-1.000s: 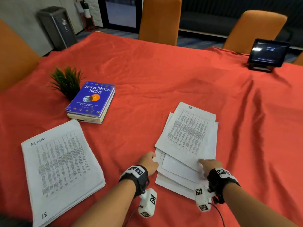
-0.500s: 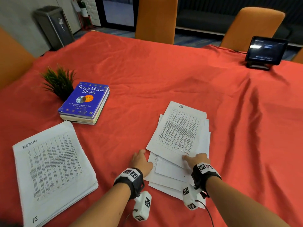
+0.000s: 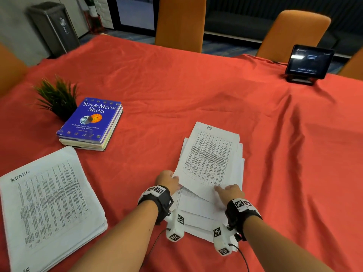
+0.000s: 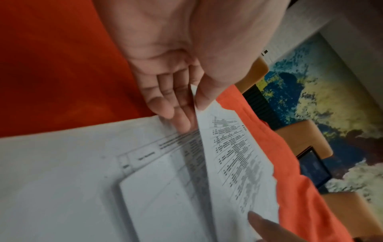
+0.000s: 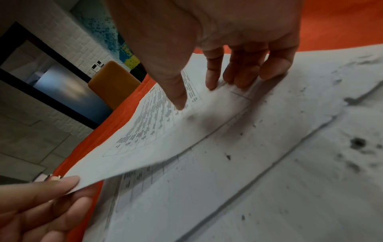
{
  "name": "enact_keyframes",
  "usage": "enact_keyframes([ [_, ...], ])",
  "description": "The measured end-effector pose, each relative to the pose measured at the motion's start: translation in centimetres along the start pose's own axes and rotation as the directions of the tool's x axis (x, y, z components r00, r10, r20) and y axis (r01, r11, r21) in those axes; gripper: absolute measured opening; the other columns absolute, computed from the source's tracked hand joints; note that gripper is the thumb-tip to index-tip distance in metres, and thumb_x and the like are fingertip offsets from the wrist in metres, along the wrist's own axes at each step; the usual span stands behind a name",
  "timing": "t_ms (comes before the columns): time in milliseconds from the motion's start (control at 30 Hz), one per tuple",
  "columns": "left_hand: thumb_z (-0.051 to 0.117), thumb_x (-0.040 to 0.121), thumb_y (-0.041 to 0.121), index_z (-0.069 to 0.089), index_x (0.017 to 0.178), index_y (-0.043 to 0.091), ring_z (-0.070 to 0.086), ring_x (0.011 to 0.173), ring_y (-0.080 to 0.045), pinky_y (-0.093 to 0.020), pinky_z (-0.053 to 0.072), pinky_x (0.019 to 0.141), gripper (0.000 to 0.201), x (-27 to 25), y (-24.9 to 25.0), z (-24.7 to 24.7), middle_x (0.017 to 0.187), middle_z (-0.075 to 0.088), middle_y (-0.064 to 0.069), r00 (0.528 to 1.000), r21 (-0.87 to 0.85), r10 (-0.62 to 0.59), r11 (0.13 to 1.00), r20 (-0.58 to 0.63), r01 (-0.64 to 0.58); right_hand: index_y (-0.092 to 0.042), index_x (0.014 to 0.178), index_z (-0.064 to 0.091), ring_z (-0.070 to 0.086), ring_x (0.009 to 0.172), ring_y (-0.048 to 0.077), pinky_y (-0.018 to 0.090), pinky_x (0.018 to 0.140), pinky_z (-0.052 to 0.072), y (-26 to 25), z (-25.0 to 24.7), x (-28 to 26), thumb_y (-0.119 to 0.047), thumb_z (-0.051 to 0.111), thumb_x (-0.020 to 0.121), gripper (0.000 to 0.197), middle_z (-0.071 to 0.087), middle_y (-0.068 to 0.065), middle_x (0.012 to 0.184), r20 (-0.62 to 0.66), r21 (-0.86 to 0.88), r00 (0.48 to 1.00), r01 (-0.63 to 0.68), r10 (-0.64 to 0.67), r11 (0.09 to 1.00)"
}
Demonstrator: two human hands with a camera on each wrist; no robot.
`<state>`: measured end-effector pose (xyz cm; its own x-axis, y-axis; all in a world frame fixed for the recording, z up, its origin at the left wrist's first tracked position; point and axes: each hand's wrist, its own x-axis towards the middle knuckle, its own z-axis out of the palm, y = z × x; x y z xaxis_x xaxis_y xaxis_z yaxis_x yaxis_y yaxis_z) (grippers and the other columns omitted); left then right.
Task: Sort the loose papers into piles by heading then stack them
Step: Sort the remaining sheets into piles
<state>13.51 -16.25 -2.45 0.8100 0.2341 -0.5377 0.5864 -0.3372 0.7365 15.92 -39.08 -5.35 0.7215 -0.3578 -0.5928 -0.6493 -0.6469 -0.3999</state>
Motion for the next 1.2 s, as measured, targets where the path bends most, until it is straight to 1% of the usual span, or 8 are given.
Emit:
enact_keyframes([
  [167,0.046,0.098,0.002,0.056,0.089,0.006,0.061,0.047,-0.011,-0.02,0.045,0.044,0.014,-2.0,1.7,-0.1,0.073,0.064,-0.011,0.951,-0.338,-0.029,0.931,0.307,0.138,-0.005,0.081,0.051,0.054,0.054,0.024,0.028,0.055,0.042,0.3,-1.6,0.9,-0.056,0.057,0.084,0.052,0.053,0.009,0.067,0.013,0.264,0.999,-0.046,0.044,0.963],
  [267,0.047,0.096,0.002,0.056,0.092,0.002,0.063,0.053,-0.016,-0.024,0.049,0.05,0.01,-2.6,1.1,-0.4,0.071,0.067,-0.011,0.924,-0.45,-0.085,0.855,0.372,0.26,0.001,0.107,0.054,0.061,0.053,0.028,0.03,0.051,0.052,1.1,-2.6,1.3,-0.061,0.054,0.084,0.067,0.062,0.013,0.079,0.063,0.327,0.992,-0.126,0.111,0.937],
  [567,0.041,0.096,0.017,0.057,0.078,0.002,0.062,0.053,-0.02,-0.03,0.049,0.054,0.028,-3.3,2.0,0.2,0.064,0.066,-0.011,0.837,-0.688,-0.045,0.548,0.545,0.477,-0.005,0.099,0.059,0.054,0.059,0.024,0.03,0.055,0.05,3.4,-4.1,0.9,-0.073,0.057,0.074,0.072,0.059,0.011,0.081,0.268,0.486,0.95,-0.277,0.161,0.829],
  [667,0.042,0.096,0.019,0.06,0.088,0.002,0.064,0.056,-0.021,-0.03,0.048,0.055,0.026,-3.4,2.5,0.1,0.067,0.068,-0.01,0.835,-0.618,-0.048,0.65,0.548,0.443,0.0,0.099,0.062,0.062,0.064,0.026,0.035,0.058,0.056,3.2,-4.3,0.8,-0.049,0.069,0.08,0.053,0.065,0.012,0.082,0.319,0.538,0.942,-0.271,0.105,0.798],
  [733,0.044,0.094,0.02,0.061,0.095,0.005,0.065,0.06,-0.022,-0.027,0.046,0.052,0.023,-3.3,2.4,0.1,0.073,0.068,-0.01,0.854,-0.477,-0.1,0.793,0.51,0.378,0.003,0.098,0.065,0.069,0.082,0.033,0.05,0.078,0.058,3.5,-4.6,1.5,-0.033,0.079,0.07,0.047,0.071,0.017,0.092,0.235,0.49,0.965,-0.219,0.114,0.844],
  [867,0.05,0.086,0.028,0.056,0.08,0.015,0.05,0.066,-0.023,-0.026,0.036,0.058,0.016,-2.0,0.9,0.4,0.066,0.051,0.0,0.969,-0.011,-0.131,0.991,0.208,0.136,0.006,0.095,0.065,0.061,0.093,0.032,0.04,0.089,0.051,4.0,-6.3,1.3,-0.017,0.065,0.085,0.025,0.065,0.019,0.108,0.049,0.302,0.99,-0.14,0.132,0.943],
  [1067,0.044,0.074,0.007,0.031,0.055,0.017,0.031,0.05,-0.018,-0.024,0.023,0.049,0.025,-1.0,-0.3,1.7,0.056,0.031,0.001,0.991,0.133,-0.085,0.989,0.105,0.071,0.006,0.125,0.057,0.053,0.121,0.036,0.029,0.082,0.04,6.8,-7.5,0.7,-0.011,0.055,0.093,0.037,0.056,0.024,0.132,0.081,0.116,0.989,-0.133,0.124,0.984],
  [1200,0.051,0.069,0.012,0.047,0.069,0.014,0.043,0.06,-0.019,-0.029,0.035,0.057,0.004,-0.7,-0.7,3.0,0.069,0.05,0.001,0.977,0.101,-0.138,0.987,0.165,0.122,0.006,0.126,0.056,0.051,0.095,0.025,0.029,0.082,0.041,6.4,-7.1,0.4,-0.007,0.057,0.091,0.037,0.057,0.025,0.13,0.069,0.157,0.994,-0.097,0.087,0.983],
])
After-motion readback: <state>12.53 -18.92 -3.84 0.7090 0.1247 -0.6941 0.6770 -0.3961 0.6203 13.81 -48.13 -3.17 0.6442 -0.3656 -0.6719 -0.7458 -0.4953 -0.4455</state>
